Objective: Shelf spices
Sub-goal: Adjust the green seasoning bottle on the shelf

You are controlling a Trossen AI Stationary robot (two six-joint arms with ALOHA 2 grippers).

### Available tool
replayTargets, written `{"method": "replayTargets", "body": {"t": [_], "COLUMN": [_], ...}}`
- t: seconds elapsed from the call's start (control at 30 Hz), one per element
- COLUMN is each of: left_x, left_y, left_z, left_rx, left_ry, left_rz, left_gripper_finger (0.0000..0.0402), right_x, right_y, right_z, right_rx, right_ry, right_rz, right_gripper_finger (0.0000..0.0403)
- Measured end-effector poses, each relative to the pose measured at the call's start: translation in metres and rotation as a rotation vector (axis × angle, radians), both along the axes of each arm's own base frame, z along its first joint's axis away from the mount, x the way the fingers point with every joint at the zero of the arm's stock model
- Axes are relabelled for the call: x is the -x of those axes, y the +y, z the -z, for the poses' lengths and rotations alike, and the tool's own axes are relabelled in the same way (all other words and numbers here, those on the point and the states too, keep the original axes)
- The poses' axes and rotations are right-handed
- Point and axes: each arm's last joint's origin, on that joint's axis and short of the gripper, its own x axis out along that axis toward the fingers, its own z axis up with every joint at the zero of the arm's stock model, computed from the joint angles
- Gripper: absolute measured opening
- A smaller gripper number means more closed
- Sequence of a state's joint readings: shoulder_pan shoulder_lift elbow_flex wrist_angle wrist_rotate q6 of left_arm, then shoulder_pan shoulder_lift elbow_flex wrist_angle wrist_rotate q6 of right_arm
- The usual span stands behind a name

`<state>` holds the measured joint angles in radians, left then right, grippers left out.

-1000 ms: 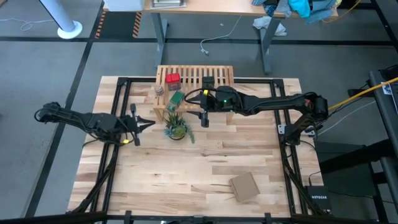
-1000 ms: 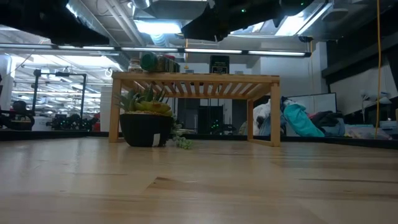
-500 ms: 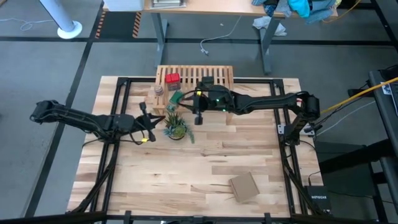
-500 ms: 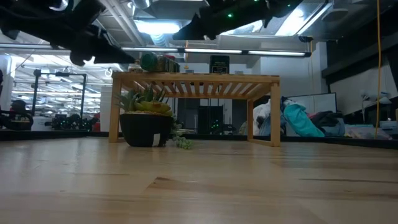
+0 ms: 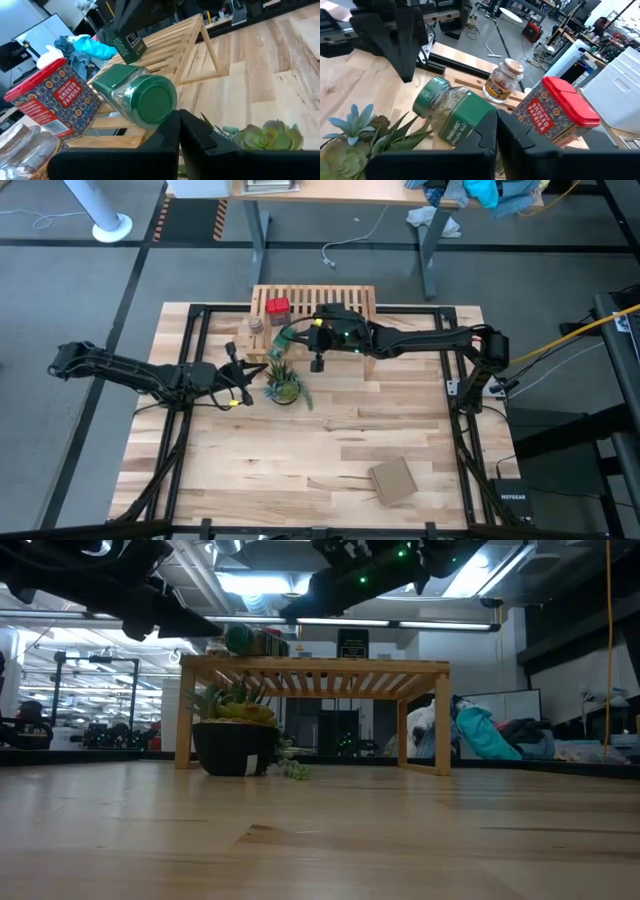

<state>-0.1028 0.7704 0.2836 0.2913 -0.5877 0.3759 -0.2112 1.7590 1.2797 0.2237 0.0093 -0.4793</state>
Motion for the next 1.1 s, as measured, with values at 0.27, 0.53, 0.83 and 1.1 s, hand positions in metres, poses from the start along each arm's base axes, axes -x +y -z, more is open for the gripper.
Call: {"method": "replayTargets", "body": {"t": [0.27, 0.53, 0.83, 1.1], "left_x": [-0.001, -0.002, -0.004, -0.007], "left_y": [0.0, -0.001, -0.001, -0.002], "left_z": [-0.002, -0.002, 0.0, 0.005], "left_rx": [0.009, 0.033, 0.039, 0.032], "left_ry": [-0.031, -0.042, -0.034, 0.004], "left_rz": [0.001, 0.026, 0.034, 0.031], "left_gripper_finger": [0.0001, 0.0, 0.0001, 0.0001], "right_x": [0.0, -0.003, -0.009, -0.011], "right_y": [0.0, -0.005, -0.016, -0.018], "right_z": [0.0, 0.006, 0.021, 0.022], "right_rx": [0.004, 0.009, 0.012, 0.017], "right_ry": [-0.002, 0.004, 0.023, 0.003], "right_rz": [0.007, 0.039, 0.084, 0.1], "right_gripper_finger": [0.0008, 0.0004, 0.0002, 0.0002]}}
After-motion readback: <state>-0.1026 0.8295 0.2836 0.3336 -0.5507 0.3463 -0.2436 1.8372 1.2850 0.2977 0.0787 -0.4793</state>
